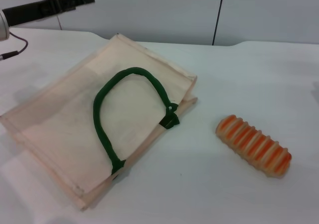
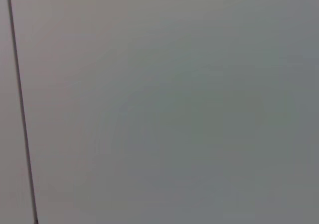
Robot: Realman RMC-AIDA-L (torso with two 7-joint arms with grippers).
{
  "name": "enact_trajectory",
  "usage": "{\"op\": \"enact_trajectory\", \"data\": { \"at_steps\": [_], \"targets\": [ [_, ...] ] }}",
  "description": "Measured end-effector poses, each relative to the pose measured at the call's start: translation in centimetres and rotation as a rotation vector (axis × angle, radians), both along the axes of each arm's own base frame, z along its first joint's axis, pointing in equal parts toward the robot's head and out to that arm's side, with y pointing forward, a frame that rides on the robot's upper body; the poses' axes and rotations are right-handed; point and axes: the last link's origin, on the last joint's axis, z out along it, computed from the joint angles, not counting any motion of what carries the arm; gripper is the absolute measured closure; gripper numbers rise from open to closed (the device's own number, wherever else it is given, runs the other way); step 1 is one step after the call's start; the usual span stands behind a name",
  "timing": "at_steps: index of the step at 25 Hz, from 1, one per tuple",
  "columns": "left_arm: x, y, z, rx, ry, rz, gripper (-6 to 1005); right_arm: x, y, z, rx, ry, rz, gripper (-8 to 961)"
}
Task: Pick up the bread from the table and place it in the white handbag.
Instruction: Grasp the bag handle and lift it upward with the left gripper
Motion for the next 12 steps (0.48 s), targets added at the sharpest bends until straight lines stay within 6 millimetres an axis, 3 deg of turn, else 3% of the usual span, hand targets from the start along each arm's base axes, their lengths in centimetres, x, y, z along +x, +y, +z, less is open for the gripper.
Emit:
{"op": "enact_trajectory", "data": {
  "at_steps": [3, 12],
  "targets": [
    [0.3, 0.1, -0.1, -0.085, 0.075, 0.018, 152, 0.1, 0.0, 0.0, 0.0, 0.0, -0.001, 76],
    [0.6, 0.5, -3.2, -0.307, 0.335, 0.077, 152, 0.1, 0.0, 0.0, 0.001, -0.001, -0.001, 79]
  ]
}}
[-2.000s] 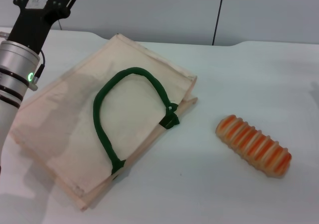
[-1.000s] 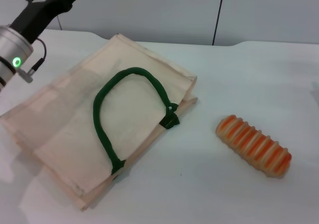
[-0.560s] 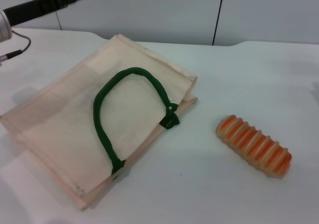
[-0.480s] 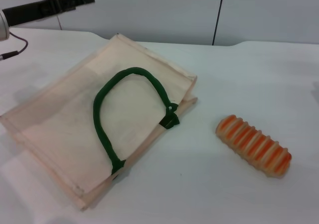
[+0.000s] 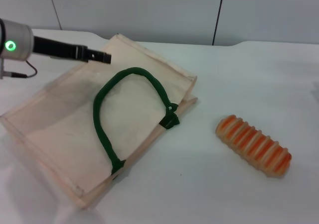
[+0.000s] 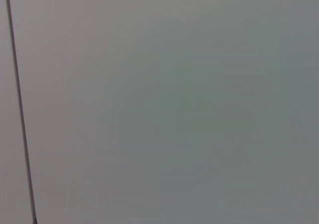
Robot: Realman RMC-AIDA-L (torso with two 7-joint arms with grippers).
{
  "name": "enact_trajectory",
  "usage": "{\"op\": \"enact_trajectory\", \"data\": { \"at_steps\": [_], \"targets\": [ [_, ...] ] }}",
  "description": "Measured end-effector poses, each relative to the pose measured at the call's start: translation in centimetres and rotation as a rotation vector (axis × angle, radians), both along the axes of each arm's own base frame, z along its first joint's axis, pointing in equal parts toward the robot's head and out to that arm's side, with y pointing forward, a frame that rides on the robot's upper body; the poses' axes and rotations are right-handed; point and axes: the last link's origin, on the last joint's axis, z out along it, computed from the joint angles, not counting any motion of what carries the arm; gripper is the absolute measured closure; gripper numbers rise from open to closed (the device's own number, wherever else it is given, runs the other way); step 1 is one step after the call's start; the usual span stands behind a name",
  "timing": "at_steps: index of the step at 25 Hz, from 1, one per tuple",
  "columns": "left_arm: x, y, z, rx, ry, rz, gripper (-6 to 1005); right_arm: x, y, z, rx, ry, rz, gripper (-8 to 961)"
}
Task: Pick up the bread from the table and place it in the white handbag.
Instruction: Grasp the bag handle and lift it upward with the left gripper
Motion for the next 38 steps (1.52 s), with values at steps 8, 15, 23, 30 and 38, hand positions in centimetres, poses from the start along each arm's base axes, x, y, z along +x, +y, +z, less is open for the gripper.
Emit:
{"op": "enact_trajectory", "data": {
  "at_steps": [8, 15, 23, 30, 38],
  "targets": [
    [0.6, 0.3, -3.1, -0.068, 0.086, -0.01, 152, 0.0, 0.0, 0.0, 0.0, 0.0, 0.001, 81],
    [0.7, 0.5, -4.5, -0.077, 0.09, -0.017, 153, -0.2, 0.1, 0.0, -0.001, 0.001, 0.004, 84],
    [0.4, 0.7, -4.8, -0.059, 0.106, -0.007, 153, -0.2, 0.1, -0.1, -0.001, 0.004, 0.005, 86],
    [0.0, 0.6, -4.8, -0.049, 0.11, 0.005, 248, -0.3, 0.2, -0.1, -0.001, 0.005, 0.006, 89],
    [0.1, 1.0, -5.6, -0.044, 0.111, 0.008, 519, -0.3, 0.2, -0.1, -0.001, 0.005, 0.007, 91]
  ]
}}
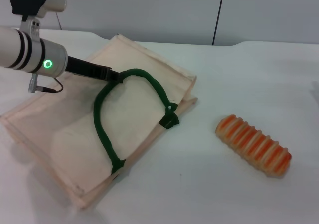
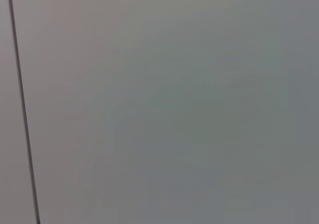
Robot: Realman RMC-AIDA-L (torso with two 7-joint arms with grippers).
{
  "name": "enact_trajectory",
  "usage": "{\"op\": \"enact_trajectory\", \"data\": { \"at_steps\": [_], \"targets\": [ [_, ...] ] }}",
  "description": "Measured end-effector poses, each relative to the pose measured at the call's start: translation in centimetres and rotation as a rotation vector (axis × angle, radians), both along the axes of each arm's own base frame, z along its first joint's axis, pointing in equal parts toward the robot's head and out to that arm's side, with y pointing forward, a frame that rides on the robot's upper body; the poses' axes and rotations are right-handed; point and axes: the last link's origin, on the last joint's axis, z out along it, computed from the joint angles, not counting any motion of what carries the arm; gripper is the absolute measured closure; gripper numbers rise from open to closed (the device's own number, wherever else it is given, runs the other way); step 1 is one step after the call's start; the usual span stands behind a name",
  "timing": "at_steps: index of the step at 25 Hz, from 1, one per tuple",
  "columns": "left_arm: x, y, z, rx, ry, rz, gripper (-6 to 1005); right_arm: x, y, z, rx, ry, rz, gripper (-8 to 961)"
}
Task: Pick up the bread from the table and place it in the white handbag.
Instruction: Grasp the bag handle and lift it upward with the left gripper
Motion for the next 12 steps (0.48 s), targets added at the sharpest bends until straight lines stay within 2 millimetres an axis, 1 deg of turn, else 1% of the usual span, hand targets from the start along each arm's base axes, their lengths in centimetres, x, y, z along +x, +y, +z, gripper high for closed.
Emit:
{"op": "enact_trajectory", "data": {
  "at_steps": [5, 12],
  "targets": [
    [-0.13, 0.02, 0.11, 0.001, 0.003, 0.013, 590, -0.04, 0.03, 0.0, 0.0, 0.0, 0.001, 93],
    [-0.02, -0.01, -0.12, -0.006, 0.0, 0.009, 569, -0.05, 0.03, 0.0, 0.0, 0.0, 0.001, 95]
  ]
}}
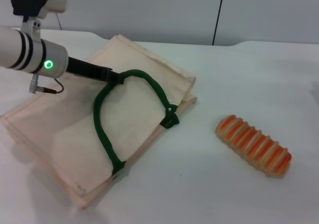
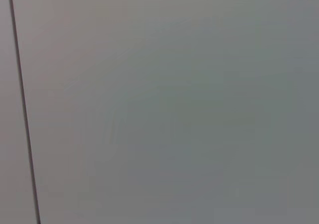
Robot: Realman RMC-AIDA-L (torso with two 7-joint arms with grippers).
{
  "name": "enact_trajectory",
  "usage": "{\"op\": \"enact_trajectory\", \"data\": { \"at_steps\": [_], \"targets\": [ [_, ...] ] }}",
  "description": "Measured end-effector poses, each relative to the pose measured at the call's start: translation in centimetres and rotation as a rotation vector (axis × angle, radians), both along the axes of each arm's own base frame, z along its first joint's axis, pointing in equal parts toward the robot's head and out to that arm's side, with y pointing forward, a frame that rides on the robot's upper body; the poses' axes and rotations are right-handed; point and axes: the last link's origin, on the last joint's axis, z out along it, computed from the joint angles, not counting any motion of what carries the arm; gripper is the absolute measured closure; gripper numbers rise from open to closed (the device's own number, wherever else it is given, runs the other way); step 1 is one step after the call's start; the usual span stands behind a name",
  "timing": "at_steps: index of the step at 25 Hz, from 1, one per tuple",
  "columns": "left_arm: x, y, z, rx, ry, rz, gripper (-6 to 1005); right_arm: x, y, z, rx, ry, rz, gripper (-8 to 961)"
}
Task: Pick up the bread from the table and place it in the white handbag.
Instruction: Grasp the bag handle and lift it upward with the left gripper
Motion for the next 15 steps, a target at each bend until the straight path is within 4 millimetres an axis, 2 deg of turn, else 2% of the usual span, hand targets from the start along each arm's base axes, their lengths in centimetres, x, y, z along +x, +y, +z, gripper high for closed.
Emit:
{"op": "enact_trajectory", "data": {
  "at_steps": [12, 15],
  "targets": [
    [-0.3, -0.2, -1.1, -0.034, 0.059, -0.005, 587, 0.1, 0.0, 0.0, 0.0, 0.0, -0.001, 99],
    [-0.2, -0.2, -1.2, -0.034, 0.059, -0.012, 706, 0.2, -0.2, 0.0, 0.0, -0.001, -0.005, 100]
  ]
}}
